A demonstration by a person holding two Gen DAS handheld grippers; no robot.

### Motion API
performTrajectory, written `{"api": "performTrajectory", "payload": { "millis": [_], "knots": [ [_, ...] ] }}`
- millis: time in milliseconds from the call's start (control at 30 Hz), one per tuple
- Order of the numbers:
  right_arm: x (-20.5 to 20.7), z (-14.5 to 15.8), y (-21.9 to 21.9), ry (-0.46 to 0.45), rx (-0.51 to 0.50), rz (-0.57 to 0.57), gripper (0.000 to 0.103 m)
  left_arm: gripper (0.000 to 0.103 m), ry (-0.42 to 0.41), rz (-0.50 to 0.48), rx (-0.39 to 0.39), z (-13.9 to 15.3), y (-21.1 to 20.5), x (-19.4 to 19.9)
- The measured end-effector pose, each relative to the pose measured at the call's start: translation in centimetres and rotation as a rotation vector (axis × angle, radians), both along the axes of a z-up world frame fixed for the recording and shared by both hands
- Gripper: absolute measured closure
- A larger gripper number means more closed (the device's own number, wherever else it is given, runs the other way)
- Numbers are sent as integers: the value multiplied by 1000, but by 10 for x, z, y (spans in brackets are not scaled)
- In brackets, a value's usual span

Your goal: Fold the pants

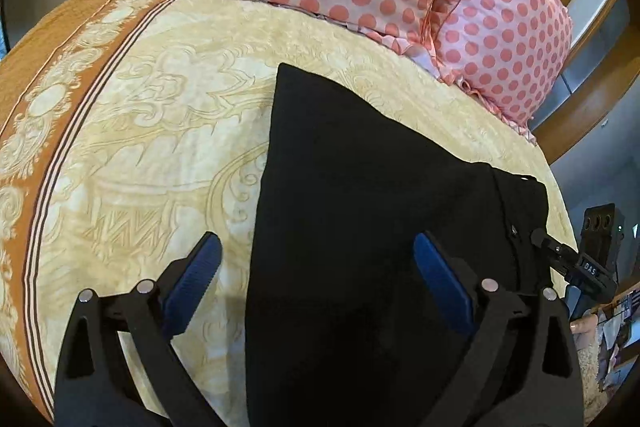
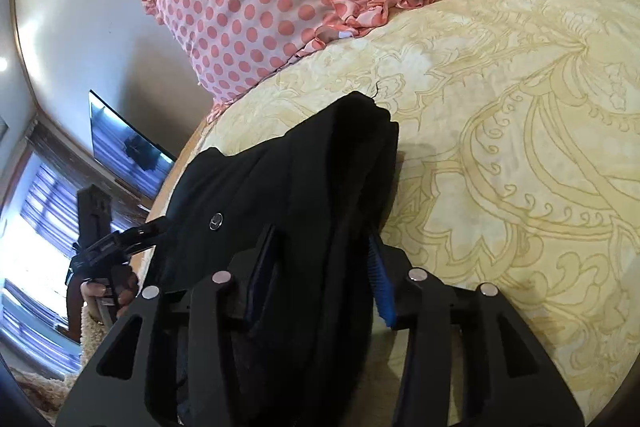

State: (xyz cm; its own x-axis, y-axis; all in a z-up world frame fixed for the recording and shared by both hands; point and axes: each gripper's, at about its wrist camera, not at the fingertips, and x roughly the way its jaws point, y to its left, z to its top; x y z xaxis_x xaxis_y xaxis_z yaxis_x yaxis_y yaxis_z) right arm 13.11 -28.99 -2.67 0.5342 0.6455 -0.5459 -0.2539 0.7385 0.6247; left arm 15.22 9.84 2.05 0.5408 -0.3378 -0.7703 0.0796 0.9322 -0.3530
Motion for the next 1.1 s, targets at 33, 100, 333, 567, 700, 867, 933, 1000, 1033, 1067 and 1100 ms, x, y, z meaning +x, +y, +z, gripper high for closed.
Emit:
{"api": "performTrajectory", "payload": {
  "millis": [33,100,333,567,700,867,933,1000,1033,1067,1100],
  "knots": [
    [0,0,1,-6,0,9,56,7,6,-10,3,0,-2,3],
    [-1,2,5,-27,-20,24,76,22,7,-20,8,1,-3,8],
    [-2,14,6,-52,23,51,85,91,-21,-33,-47,11,-1,6],
    [24,56,9,-97,62,79,88,92,-127,-45,26,48,-20,22],
    [59,91,14,-211,-33,26,88,92,-195,-27,55,68,-31,59],
    [120,89,5,-228,-151,-89,88,91,-159,9,54,58,-40,134],
    [141,69,2,-142,-166,-108,88,91,-71,11,76,36,-46,162],
    [158,41,4,-42,-225,-129,87,84,-21,22,131,13,-51,180],
    [160,35,4,-30,-235,-133,87,78,-21,29,140,8,-52,182],
    [160,31,4,-24,-240,-138,85,74,-26,35,152,7,-53,183],
    [159,31,5,-27,-256,-142,80,74,-30,35,167,8,-55,182]
  ]
}}
